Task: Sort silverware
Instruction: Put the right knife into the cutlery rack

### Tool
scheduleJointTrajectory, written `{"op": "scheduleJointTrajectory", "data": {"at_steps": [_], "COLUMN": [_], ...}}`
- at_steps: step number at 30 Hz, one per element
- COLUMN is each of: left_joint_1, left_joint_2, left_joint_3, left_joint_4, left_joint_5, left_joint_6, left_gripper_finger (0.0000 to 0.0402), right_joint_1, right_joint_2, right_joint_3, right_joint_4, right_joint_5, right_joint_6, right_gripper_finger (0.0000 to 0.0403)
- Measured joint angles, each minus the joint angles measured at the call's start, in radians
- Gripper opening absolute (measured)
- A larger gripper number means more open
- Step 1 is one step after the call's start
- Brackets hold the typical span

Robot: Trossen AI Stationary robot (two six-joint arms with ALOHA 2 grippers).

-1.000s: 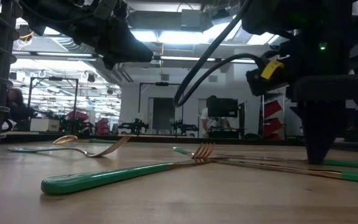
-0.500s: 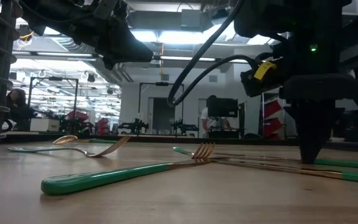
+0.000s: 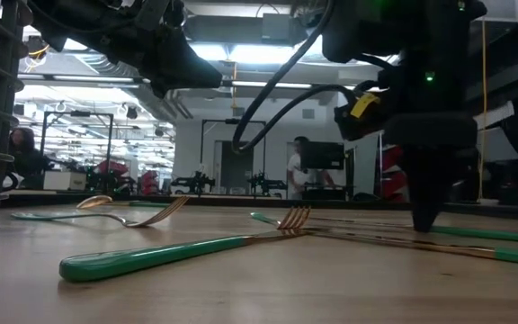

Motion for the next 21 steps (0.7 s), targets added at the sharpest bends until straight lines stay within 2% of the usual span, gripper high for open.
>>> {"op": "scheduleJointTrajectory", "data": {"at_steps": [8, 21], "left_joint_1": [0.0, 0.0], "left_joint_2": [-0.016, -0.178], "left_joint_3": [0.0, 0.0], "left_joint_4": [0.001, -0.013], "left_joint_5": [0.0, 0.0], "left_joint_6": [0.021, 0.054], "left_gripper_finger": [0.0072, 0.0072], "right_joint_1": [-0.018, -0.052], "right_joint_2": [-0.001, -0.003], "right_joint_3": [0.0, 0.077], "right_joint_4": [0.015, 0.027], "right_joint_5": [-0.023, 0.013], "right_joint_6": [-0.027, -0.154], "right_gripper_finger": [0.0042, 0.0042]}}
